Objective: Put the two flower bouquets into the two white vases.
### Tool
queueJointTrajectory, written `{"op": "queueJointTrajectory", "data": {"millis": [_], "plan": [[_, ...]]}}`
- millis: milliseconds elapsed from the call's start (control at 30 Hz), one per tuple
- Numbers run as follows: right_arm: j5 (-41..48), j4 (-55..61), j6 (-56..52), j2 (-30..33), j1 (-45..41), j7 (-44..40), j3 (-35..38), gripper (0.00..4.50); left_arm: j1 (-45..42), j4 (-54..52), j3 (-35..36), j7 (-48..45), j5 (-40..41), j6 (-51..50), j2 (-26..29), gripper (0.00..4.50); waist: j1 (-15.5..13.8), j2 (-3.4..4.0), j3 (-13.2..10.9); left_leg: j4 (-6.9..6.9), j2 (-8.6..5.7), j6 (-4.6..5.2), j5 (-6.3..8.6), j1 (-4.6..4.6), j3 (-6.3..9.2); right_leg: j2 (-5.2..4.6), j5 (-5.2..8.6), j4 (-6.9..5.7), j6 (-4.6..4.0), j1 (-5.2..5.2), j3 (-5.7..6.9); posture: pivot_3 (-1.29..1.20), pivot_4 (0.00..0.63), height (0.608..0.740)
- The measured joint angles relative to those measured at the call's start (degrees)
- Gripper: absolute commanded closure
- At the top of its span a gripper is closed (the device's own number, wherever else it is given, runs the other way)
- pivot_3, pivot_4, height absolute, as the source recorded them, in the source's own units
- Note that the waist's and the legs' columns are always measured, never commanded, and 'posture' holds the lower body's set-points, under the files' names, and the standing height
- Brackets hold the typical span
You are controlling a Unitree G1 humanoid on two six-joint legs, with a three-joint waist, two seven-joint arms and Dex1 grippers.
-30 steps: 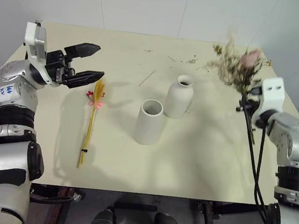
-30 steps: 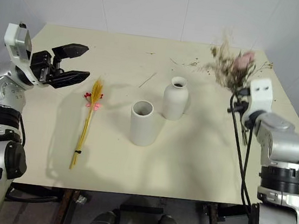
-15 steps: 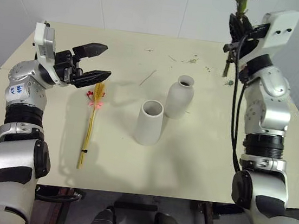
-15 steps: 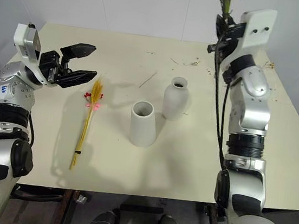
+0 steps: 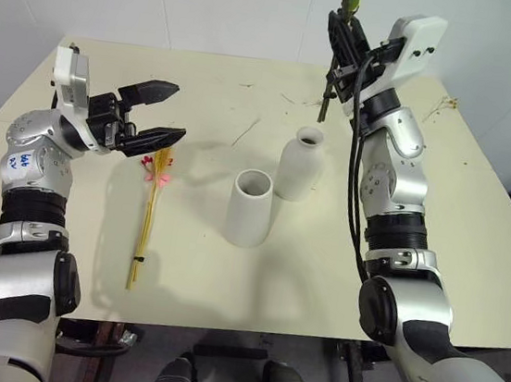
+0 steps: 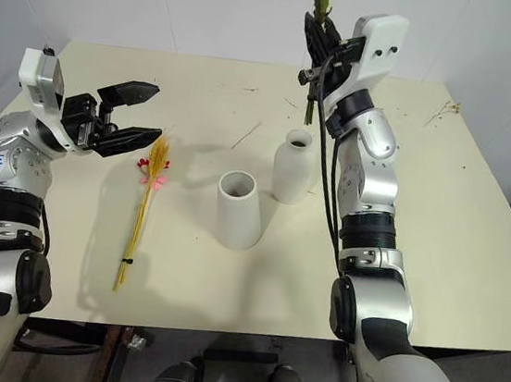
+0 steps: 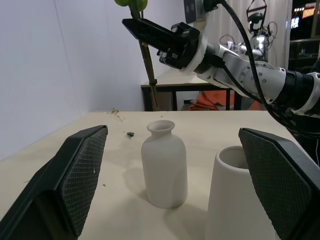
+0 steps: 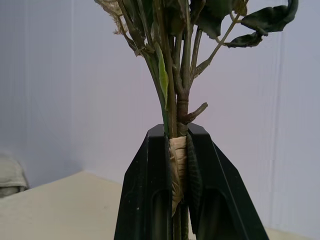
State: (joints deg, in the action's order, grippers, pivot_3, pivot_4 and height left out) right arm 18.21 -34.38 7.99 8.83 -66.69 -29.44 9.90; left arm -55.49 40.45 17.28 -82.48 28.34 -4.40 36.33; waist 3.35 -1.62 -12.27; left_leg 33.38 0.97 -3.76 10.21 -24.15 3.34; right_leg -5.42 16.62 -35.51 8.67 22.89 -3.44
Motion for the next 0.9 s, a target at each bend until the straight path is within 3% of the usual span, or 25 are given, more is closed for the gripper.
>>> {"op": "queueJointTrajectory", "data": {"millis": [900], "plan": [[-1.8,-10.3,7.1,-1.6,4.2,-2.4,-0.8,4.44,4.8,-7.1,1.9,5.4,1.4,-3.4,1.0,0.0,0.1,0.0,0.0,-0.08,0.0,-0.06,-0.04,0.0,0.0,0.0,0.01,-0.02,-0.02,0.07,0.0,0.0,0.15,0.74]]}}
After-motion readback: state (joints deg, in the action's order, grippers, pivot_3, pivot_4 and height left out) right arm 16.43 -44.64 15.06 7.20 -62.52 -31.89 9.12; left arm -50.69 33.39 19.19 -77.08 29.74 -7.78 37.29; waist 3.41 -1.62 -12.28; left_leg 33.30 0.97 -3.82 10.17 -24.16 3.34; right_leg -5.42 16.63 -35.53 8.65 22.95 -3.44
